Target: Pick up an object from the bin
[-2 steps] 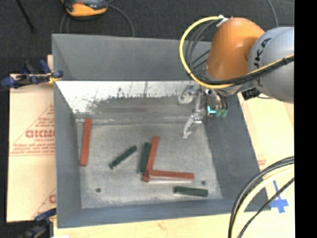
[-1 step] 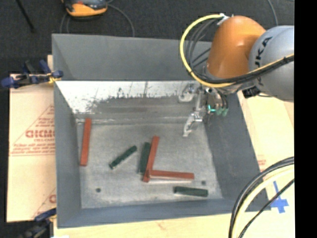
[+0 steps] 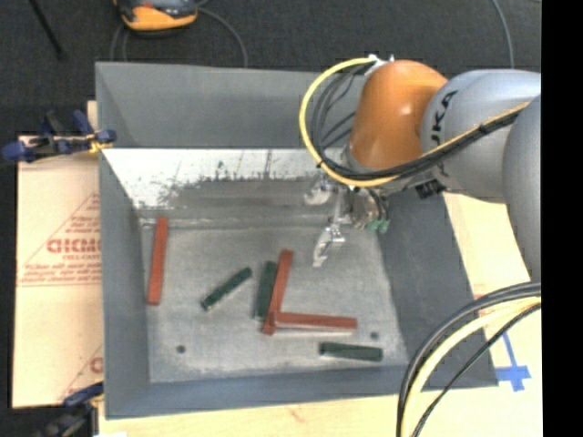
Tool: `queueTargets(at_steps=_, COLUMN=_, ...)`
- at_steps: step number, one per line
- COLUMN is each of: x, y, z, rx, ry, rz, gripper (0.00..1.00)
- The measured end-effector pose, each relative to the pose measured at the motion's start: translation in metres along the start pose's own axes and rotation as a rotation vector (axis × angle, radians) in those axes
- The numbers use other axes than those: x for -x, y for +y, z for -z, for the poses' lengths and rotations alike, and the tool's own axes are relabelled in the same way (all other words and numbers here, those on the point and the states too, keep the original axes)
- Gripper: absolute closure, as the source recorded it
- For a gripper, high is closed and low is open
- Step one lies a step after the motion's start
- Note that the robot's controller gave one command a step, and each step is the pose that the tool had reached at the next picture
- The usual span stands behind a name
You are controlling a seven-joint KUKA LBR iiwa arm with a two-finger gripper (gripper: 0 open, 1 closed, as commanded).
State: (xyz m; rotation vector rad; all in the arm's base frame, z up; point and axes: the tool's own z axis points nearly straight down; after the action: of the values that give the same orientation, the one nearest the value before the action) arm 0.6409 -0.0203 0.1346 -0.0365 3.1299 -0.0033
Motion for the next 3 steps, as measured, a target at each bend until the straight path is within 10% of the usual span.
queueTargets(at_steps=1, x=-0.0099, y=0.0341, z=-0.0436, rx=0.001, ry=0.008, rz=-0.226, gripper=1.00)
queueTargets(at_steps=2, x=-0.0099, y=0.0337, z=-0.0436, rx=0.000, ry=0.008, rz=-0.224, gripper=0.00)
queueTargets(at_steps=3, x=-0.0099, y=0.0337, z=-0.0436, rx=0.000, ry=0.008, rz=-0.224, gripper=0.00)
